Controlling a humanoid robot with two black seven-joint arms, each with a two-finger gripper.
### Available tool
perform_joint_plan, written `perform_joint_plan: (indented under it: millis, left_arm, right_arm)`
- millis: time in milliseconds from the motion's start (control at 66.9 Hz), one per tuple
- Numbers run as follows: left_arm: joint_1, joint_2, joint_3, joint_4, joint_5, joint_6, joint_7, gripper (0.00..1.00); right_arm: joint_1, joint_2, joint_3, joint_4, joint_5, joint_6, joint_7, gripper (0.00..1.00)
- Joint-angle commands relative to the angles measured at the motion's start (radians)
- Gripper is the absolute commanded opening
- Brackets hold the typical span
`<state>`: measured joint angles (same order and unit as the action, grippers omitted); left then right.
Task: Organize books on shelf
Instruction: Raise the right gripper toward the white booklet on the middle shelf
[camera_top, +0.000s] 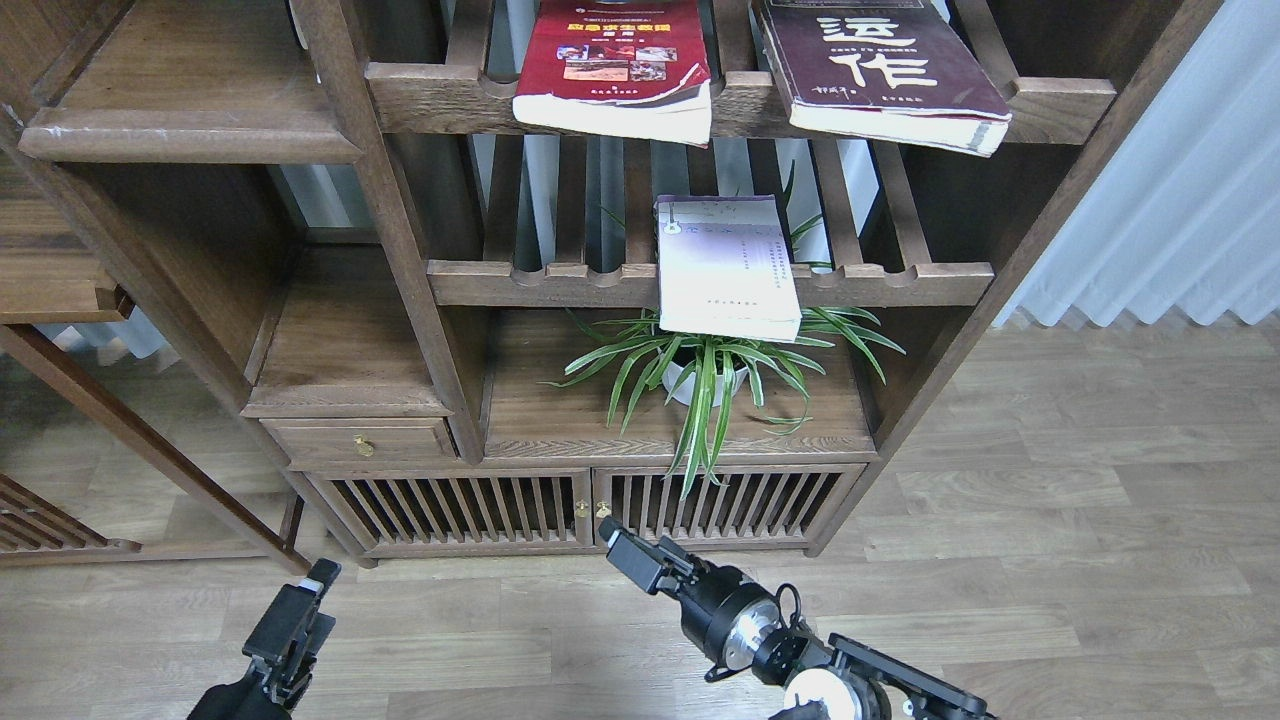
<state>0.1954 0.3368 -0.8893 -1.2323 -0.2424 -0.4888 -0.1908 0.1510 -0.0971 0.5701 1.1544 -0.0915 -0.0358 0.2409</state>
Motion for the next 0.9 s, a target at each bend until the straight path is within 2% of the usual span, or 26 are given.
perform_joint_plan:
  millis: [0, 45, 105, 164, 284, 508, 748, 882]
  left_arm:
    - [-0.001, 0.001, -0.008, 0.013, 0.000, 0.000, -0.009, 1.00]
    - [-0.002, 0.001, -0.008, 0.013, 0.003, 0.000, 0.001, 1.00]
    - [-0.011, -0.001, -0.013, 0.016, 0.008, 0.000, -0.018, 1.00]
    - [-0.027, -0.001, -0.013, 0.033, 0.008, 0.000, -0.018, 1.00]
    - [-0.070, -0.010, -0.013, 0.108, 0.008, 0.000, -0.013, 1.00]
    - [-0.071, -0.015, -0.028, 0.120, 0.006, 0.000, -0.019, 1.00]
    - [-0.073, -0.047, -0.028, 0.128, 0.005, 0.000, -0.021, 1.00]
    - [-0.117, -0.048, -0.028, 0.181, 0.005, 0.000, -0.018, 1.00]
  right_arm:
    - [0.007, -0.004, -0.003, -0.004, -0.004, 0.007, 0.000, 1.00]
    - [0.009, -0.004, -0.003, -0.005, -0.005, 0.007, 0.000, 1.00]
    - [0.010, -0.010, -0.003, -0.008, -0.005, 0.010, 0.001, 1.00]
    - [0.010, -0.018, -0.007, -0.010, -0.005, 0.037, 0.009, 1.00]
    - [-0.010, -0.030, 0.001, -0.048, -0.008, 0.215, 0.015, 1.00]
    - [-0.001, -0.026, 0.005, -0.217, -0.008, 0.516, 0.018, 1.00]
    - [0.012, -0.024, 0.004, -0.254, -0.005, 0.524, 0.018, 1.00]
    - [0.013, -0.026, -0.003, -0.243, -0.002, 0.524, 0.017, 1.00]
